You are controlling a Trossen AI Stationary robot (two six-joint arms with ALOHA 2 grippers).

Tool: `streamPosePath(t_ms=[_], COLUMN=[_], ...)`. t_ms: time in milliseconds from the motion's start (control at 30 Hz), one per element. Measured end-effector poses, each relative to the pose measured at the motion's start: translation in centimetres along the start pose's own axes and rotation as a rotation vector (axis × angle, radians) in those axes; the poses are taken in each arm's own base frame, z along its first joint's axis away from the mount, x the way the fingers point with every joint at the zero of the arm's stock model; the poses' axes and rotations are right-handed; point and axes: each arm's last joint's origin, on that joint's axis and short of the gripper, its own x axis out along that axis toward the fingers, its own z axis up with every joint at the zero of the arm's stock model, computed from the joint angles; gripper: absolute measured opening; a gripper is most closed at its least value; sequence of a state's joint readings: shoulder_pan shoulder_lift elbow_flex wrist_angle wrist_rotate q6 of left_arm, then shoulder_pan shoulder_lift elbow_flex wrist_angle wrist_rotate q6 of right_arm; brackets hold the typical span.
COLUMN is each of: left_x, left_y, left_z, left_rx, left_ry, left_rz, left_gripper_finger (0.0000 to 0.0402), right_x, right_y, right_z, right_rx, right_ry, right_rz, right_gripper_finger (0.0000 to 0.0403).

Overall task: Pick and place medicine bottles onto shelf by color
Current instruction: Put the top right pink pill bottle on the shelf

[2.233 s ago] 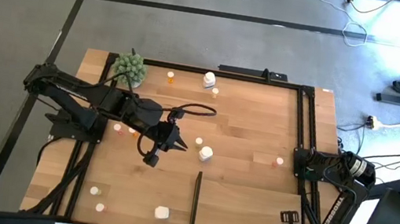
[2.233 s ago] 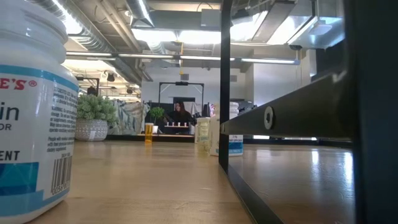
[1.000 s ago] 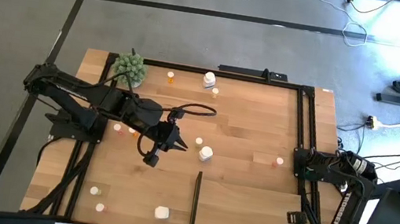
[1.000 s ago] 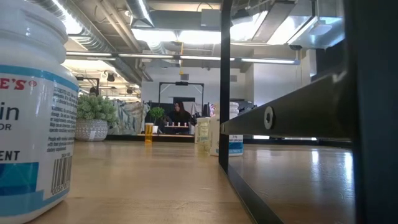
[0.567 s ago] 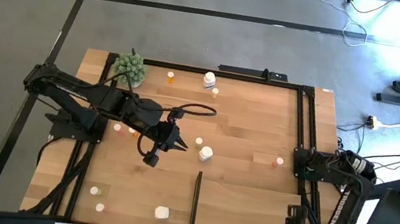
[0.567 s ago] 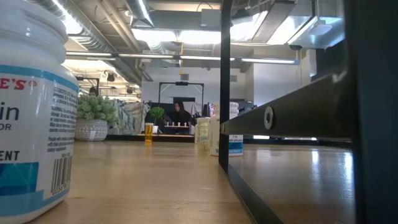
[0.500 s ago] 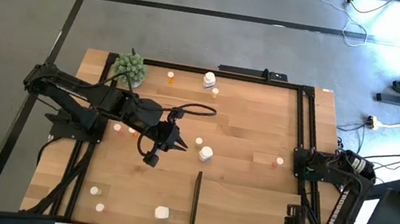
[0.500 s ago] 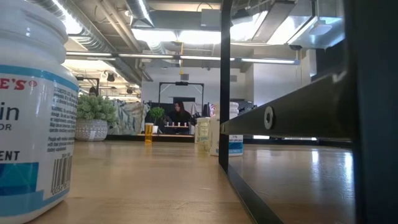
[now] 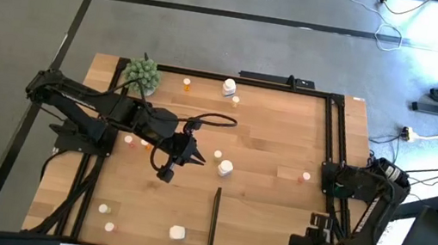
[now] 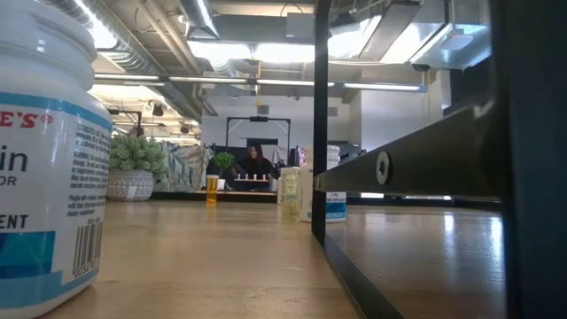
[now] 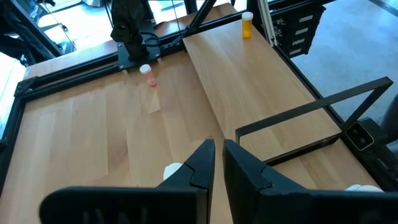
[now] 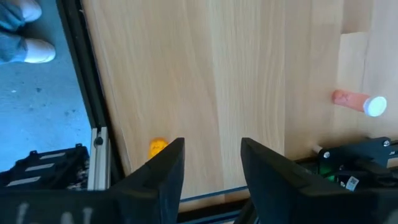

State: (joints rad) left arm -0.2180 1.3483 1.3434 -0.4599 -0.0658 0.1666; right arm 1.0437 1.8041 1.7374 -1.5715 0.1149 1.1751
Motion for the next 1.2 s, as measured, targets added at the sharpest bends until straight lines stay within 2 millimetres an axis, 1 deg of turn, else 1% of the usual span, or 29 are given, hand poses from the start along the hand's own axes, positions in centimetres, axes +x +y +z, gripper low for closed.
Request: streamPosePath(t_ms=[100,267,433,600,633,767,867,1033,1200], left_x=[0.0,0.0,0.0,0.0,0.0,0.0,0.0,0.0,0.0], left_y=[0.0,0.0,0.0,0.0,0.0,0.2,0.2,0.2,0.3], left_z=[0.0,0.0,0.0,0.0,0.0,0.0,0.0,0.3,0.6], left_rx=[0.000,0.000,0.000,0.000,0.009,0.163,0.195,0.203,0.123], left_ry=[0.000,-0.001,0.000,0.000,0.000,-0.005,-0.004,-0.028,-0.062], left_rz=[0.000,0.000,0.000,0.000,0.000,0.009,0.011,0.017,0.024], left_gripper_finger=[0.0028,0.0027,0.0028,0.0027,0.0028,0.0027,0.0027,0.0028,0.0027], right_x=[-0.6,-2.3,-3.9,-5.3,-5.5,-6.2,-6.3,-6.1,-5.8], right_y=[-0.7,-3.2,-6.6,-10.1,-10.8,-13.2,-14.3,-15.7,-17.2], right_z=[0.4,1.6,3.3,4.8,5.0,5.9,6.4,7.5,8.6], right_rx=[0.022,0.095,0.199,0.315,0.339,0.424,0.420,0.326,0.263], right_ry=[0.006,-0.003,-0.049,-0.144,-0.167,-0.232,-0.242,-0.254,-0.256], right_rz=[0.026,0.090,0.141,0.155,0.151,0.137,0.132,0.092,0.055], right_gripper_finger=[0.0155,0.0154,0.0154,0.0154,0.0154,0.0154,0.0154,0.0154,0.0154])
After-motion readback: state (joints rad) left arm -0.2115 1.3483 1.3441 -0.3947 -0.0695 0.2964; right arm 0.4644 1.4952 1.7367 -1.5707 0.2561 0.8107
